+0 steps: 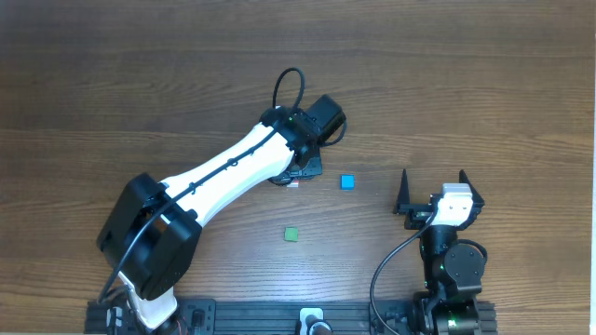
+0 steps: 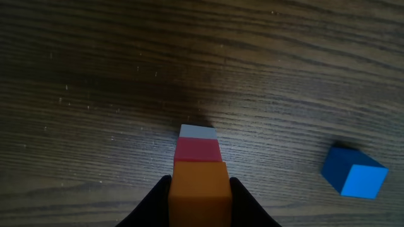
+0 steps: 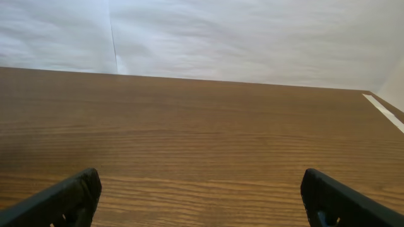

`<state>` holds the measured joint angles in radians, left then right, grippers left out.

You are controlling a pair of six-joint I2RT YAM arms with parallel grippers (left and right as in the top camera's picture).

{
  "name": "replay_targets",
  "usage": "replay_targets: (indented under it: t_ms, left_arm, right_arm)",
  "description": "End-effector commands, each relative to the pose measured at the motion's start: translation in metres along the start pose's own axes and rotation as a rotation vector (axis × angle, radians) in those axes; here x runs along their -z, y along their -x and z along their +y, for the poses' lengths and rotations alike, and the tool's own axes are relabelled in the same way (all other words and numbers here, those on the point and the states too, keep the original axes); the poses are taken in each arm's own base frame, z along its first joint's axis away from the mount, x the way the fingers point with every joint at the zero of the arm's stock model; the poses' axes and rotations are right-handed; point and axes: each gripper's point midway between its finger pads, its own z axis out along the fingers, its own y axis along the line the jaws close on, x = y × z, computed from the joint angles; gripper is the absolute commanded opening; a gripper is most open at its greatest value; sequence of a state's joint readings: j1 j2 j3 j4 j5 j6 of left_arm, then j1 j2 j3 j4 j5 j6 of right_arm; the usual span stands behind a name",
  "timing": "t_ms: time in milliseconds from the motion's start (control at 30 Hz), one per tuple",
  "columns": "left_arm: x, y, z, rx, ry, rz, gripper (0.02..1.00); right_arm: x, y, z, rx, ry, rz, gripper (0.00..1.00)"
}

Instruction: Stack Cubes

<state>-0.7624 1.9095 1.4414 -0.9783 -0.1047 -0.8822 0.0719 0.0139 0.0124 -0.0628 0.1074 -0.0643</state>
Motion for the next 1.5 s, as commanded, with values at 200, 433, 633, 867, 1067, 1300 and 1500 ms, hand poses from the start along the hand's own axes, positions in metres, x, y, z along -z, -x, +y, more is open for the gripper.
replay_targets:
  t_ms: [200, 433, 633, 867, 1067, 1300, 1500]
  left_arm:
    - [-0.0108, -0.0027, 0.0067, -0.005, 0.027, 0.019, 0.084]
    - [-0.0109, -0.0017, 0.0076, -0.002, 0.032, 0.013, 0.086]
    - [-0.0110, -0.0002, 0.0056, -0.001, 0.024, 0.007, 0.093]
    - [-0.0110, 0.0005, 0.0048, -0.001, 0.021, 0.004, 0.106]
    - [-0.0110, 0.0005, 0.0049, -0.001, 0.021, 0.004, 0.108]
    - [-0.0111, 0.0003, 0.0060, -0.001, 0.026, 0.004, 0.117]
    - [-0.0110, -0.0006, 0.0090, -0.002, 0.040, 0.006, 0.117]
  right_arm:
    - [0.0000, -0.0016, 0.0022, 0.004, 0.010, -0.001, 0.991]
    - [0.0000, -0.0016, 0.0021, 0.004, 0.009, -0.001, 0.993]
    - [0.0000, -0.0017, 0.0021, 0.004, 0.009, -0.001, 0.993]
    - [0.0000, -0.0016, 0.0022, 0.004, 0.010, -0.001, 0.991]
    - [0.0000, -0.0016, 0.0021, 0.004, 0.009, -0.001, 0.993]
    - [0.0000, -0.0016, 0.0021, 0.004, 0.009, -0.001, 0.993]
    - [0.0000, -0.0016, 0.0021, 0.004, 0.009, -0.001, 0.991]
